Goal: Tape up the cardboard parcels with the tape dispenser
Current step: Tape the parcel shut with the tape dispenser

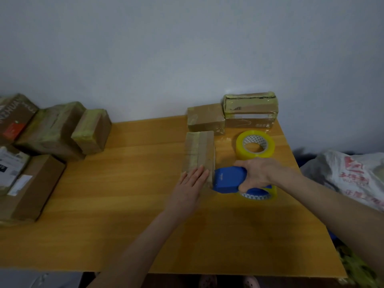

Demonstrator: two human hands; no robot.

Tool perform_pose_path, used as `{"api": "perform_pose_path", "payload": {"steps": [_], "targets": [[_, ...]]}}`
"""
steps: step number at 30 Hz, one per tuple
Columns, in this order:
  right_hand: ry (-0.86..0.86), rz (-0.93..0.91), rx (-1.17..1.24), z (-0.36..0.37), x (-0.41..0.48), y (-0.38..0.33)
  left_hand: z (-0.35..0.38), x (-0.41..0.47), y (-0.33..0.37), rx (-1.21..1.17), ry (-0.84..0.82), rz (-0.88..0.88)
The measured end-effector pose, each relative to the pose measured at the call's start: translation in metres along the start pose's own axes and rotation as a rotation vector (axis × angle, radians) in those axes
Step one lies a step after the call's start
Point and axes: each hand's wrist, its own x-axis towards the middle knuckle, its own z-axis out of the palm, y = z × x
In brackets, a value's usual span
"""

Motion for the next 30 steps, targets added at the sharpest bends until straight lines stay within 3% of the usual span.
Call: {"api": "perform_pose_path", "payload": {"steps": [6, 13, 18, 20, 24, 30], "targets": [[-0.132, 0.007, 0.025, -0.025, 0.001, -0.011, 0.005, -0.001, -0.003, 0.004, 0.017, 0.023], [-0.019, 0.079, -0.346, -0.012, -0.009, -0.016, 0.006, 0.001, -0.004, -0.02, 0.015, 0.01], [0.106, 0.099, 0.402, 0.008, -0.04, 0.034, 0.005, 0.004, -0.002, -0.022, 0.035, -0.002], [0.19, 0.074, 0.586, 0.016, -0.045, 0.035, 0.005, 0.004, -0.001, -0.024, 0.048, -0.01], [0.27, 0.045, 0.817, 0.026, -0.051, 0.026, 0.003, 0.003, 0.002, -0.025, 0.043, -0.013], [0.259, 0.07, 0.864, 0.044, -0.047, 0.011, 0.001, 0.002, 0.002, -0.003, 0.02, -0.01]]}}
